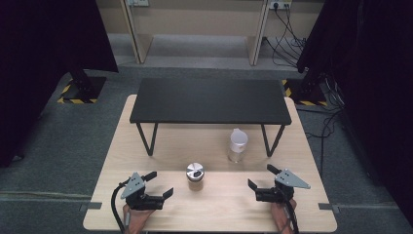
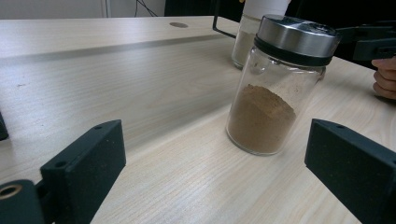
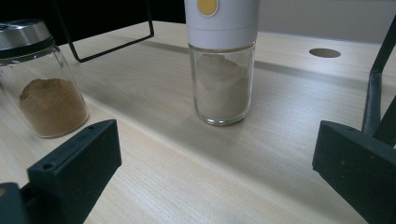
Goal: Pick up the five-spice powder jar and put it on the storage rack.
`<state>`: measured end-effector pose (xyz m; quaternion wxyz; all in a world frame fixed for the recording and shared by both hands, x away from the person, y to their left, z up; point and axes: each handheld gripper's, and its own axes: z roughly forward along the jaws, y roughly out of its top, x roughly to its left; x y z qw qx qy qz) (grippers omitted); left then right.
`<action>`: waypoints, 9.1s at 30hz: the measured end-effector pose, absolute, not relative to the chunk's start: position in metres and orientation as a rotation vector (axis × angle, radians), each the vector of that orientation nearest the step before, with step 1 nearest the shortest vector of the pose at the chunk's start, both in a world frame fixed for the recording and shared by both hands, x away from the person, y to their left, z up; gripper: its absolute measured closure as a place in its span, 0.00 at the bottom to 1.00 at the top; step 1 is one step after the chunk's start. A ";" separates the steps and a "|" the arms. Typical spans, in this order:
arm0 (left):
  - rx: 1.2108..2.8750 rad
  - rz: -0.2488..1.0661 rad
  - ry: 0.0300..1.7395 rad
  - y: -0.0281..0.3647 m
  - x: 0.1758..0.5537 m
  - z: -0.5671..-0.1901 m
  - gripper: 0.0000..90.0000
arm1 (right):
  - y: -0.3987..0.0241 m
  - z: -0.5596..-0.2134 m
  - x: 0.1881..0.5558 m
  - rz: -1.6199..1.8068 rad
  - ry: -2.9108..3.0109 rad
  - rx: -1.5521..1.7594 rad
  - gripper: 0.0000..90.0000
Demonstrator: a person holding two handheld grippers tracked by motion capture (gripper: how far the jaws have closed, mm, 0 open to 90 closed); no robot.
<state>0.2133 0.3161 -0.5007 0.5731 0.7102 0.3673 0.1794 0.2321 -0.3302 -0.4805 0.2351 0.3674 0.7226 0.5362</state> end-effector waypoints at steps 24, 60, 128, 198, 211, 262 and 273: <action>1.665 0.416 0.841 0.316 0.214 -0.502 0.05 | -0.331 -0.482 0.230 1.478 1.972 0.980 0.01; 1.575 0.508 0.750 0.320 0.197 -0.517 0.06 | -0.339 -0.493 0.218 1.545 1.895 0.906 0.00; 1.636 0.472 0.660 0.246 0.231 -0.502 0.03 | -0.338 -0.491 0.219 1.531 1.914 0.895 0.00; 1.745 0.441 0.718 0.222 0.257 -0.485 0.34 | -0.338 -0.491 0.218 1.533 1.913 0.884 0.01; 1.737 0.416 0.737 0.231 0.258 -0.468 0.34 | -0.338 -0.491 0.218 1.529 1.915 0.885 0.01; 1.750 0.351 0.710 0.262 0.292 -0.316 0.35 | -0.337 -0.490 0.219 1.524 1.921 0.884 0.01; 1.744 0.404 0.751 0.266 0.301 -0.286 0.35 | -0.338 -0.491 0.219 1.529 1.920 0.885 0.01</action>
